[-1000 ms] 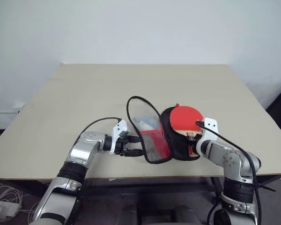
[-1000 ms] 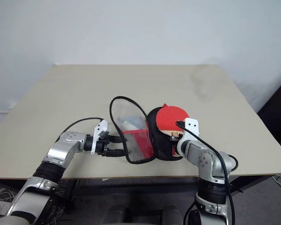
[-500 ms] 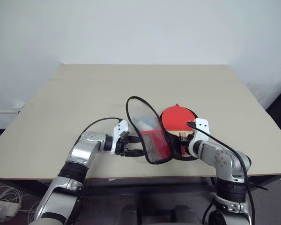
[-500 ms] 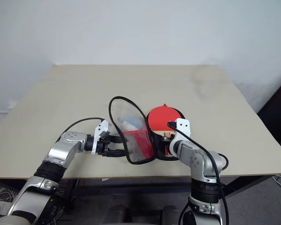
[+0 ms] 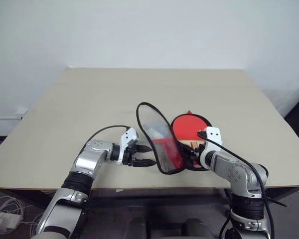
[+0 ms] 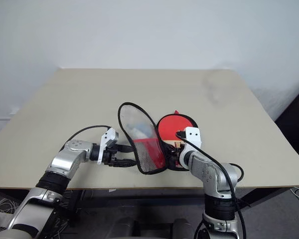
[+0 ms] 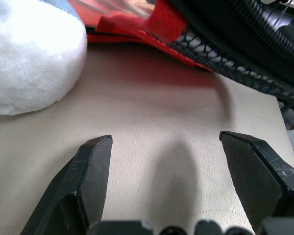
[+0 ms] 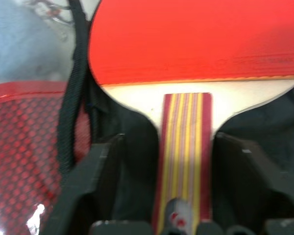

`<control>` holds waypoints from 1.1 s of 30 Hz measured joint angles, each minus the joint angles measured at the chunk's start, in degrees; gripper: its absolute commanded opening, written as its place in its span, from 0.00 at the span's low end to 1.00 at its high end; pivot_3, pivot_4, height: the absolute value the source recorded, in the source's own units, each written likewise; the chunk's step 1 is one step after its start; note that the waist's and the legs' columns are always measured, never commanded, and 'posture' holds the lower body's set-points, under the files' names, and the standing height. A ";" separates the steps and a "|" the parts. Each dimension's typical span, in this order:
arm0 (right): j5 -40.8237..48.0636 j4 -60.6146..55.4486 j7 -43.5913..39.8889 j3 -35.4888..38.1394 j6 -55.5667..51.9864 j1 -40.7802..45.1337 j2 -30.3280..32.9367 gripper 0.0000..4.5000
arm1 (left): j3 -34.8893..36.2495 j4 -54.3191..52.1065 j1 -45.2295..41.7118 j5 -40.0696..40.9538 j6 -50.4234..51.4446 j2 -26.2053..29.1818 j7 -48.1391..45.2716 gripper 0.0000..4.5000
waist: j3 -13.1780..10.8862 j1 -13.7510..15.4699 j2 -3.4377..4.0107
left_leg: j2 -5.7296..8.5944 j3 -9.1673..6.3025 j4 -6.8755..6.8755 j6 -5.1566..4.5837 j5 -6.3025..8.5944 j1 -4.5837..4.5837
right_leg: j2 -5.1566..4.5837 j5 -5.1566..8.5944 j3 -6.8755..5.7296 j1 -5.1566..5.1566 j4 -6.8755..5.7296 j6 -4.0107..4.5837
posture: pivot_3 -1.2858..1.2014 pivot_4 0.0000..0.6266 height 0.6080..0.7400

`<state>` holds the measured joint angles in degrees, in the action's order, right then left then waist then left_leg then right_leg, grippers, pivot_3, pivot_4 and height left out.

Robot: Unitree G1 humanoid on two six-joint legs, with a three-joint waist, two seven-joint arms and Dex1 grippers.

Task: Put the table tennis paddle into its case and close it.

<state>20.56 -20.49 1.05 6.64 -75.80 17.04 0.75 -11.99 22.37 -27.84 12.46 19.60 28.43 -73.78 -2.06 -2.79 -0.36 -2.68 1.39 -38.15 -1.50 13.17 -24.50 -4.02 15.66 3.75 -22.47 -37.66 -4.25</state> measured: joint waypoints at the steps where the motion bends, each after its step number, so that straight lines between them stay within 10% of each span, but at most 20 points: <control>1: 0.01 -1.30 -0.23 0.02 -0.73 -0.53 1.12 0.93 | 0.00 -0.02 -0.04 0.02 0.01 -0.12 0.03 0.83 | 0.00 0.09 0.00 | 0.01 -0.01 -0.01 0.00 0.00 -0.01 | 0.00 0.00 -0.01 0.00 0.00 0.00 | 0.52 0.00 0.91; 11: 2.50 -14.38 -8.87 16.45 -2.31 1.42 21.18 0.93 | 0.60 0.11 -7.07 3.20 4.96 -10.71 3.14 0.83 | -0.03 0.12 0.01 | 0.10 -0.13 -0.12 -0.02 0.00 -0.06 | 0.05 0.02 0.00 0.05 0.02 -0.03 | 0.52 0.00 0.91; 24: 1.89 -9.44 -8.19 18.89 3.68 2.83 17.65 0.93 | -4.91 3.89 -11.38 2.00 5.25 -22.67 5.24 0.83 | -0.03 0.26 0.04 | 0.17 -0.11 -0.13 -0.03 -0.01 -0.07 | 0.02 0.02 0.09 0.06 0.03 -0.02 | 0.52 0.00 0.91; 33: -0.89 -4.14 -5.82 16.45 7.65 -0.09 15.66 0.93 | -3.37 -2.03 -11.36 3.46 18.48 -15.11 6.89 0.83 | -0.02 -0.07 0.14 | 0.13 -0.13 -0.08 -0.03 -0.01 -0.03 | 0.08 0.02 0.14 0.01 -0.02 -0.02 | 0.52 0.00 0.91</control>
<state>19.67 -24.63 -4.77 23.09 -68.15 16.94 16.41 -15.36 20.34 -39.20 15.92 38.08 13.32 -66.89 -2.08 -2.85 -0.22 -2.55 1.25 -38.23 -1.54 13.15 -24.54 -3.94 15.68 3.88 -22.46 -37.68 -4.27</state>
